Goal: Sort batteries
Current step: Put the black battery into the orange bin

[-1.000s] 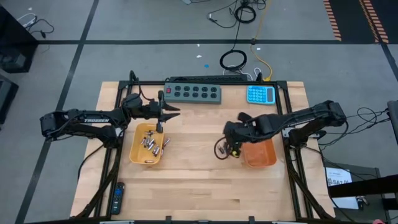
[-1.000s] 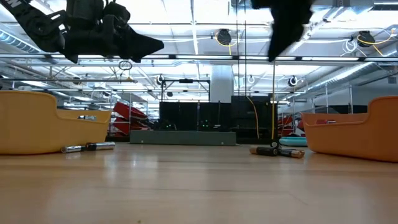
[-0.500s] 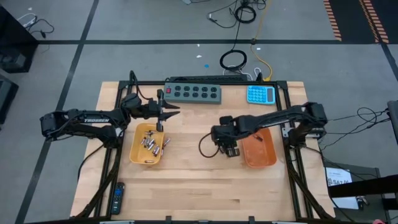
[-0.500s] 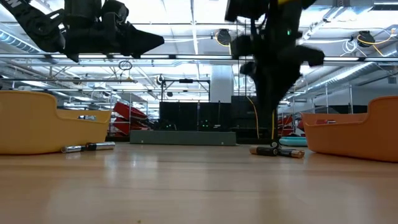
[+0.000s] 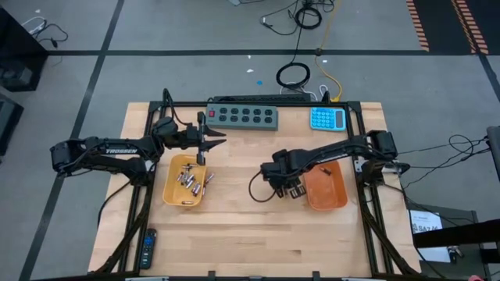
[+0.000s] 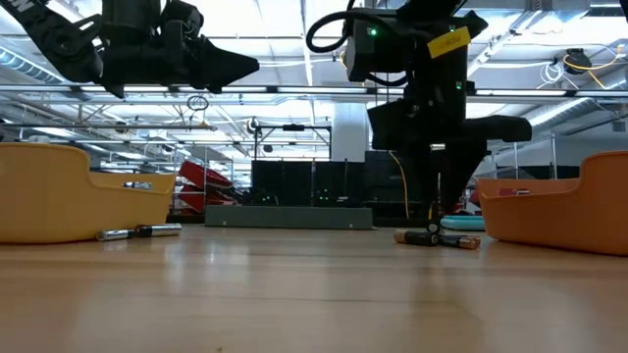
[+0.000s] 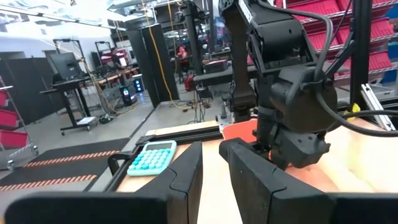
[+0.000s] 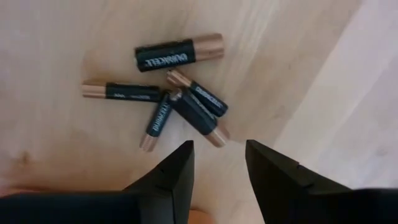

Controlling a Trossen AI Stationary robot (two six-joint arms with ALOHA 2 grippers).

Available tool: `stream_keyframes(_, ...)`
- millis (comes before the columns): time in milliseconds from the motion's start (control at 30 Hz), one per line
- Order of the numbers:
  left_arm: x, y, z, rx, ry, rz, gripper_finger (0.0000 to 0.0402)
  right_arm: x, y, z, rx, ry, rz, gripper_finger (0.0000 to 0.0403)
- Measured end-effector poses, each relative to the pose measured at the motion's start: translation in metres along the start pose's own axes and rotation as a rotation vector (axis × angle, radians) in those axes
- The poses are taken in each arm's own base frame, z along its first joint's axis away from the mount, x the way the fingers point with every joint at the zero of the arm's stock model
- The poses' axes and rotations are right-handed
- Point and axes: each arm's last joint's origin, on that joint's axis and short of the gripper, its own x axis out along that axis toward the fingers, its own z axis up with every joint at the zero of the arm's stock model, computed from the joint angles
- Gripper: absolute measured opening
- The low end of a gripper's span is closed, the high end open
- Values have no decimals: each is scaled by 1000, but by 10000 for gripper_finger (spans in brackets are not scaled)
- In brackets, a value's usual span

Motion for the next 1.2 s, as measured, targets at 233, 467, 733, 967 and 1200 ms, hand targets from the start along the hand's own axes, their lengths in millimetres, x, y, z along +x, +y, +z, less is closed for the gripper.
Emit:
stream_keyframes(233,0,0,0,-1,-1,0,88,11,4,0,-46,11,23,170)
stream_keyframes(467,0,0,-1,-6,9,-2,88,19,6,1,-66,-18,-8,162)
stream_keyframes(733,0,0,-1,-6,8,-2,88,34,7,-10,-48,4,5,149)
stream_keyframes(967,0,0,-1,-6,7,-1,88,37,3,-12,-30,-8,9,121)
stream_keyframes(1200,0,0,-1,-8,6,-1,88,39,0,-13,-2,-9,9,64)
